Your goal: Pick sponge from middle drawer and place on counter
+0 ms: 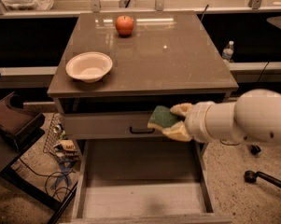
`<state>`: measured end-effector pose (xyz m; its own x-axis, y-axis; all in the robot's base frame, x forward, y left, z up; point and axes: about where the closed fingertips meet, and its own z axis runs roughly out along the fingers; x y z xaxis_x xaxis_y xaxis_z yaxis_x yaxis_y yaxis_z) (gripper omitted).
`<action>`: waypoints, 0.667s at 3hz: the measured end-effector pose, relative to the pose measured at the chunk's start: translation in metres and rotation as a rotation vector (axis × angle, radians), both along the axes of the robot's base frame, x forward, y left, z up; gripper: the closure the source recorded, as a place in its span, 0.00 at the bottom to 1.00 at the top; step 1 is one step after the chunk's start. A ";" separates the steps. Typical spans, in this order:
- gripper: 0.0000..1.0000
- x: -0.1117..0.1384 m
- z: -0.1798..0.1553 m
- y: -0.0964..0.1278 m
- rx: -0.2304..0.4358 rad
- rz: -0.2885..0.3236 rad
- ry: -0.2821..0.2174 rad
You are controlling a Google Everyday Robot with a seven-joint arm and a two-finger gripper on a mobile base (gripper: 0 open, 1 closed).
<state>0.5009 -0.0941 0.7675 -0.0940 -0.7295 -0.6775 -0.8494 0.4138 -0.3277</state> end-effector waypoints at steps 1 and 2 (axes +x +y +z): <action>1.00 0.031 0.038 -0.014 -0.009 -0.013 0.022; 1.00 0.068 0.081 -0.035 -0.014 -0.019 0.041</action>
Offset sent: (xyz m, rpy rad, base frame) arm 0.1213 -0.0647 0.1439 -0.0092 0.0360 -0.0379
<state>0.5690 -0.1295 0.8481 -0.1355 -0.7369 -0.6623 -0.8540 0.4258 -0.2990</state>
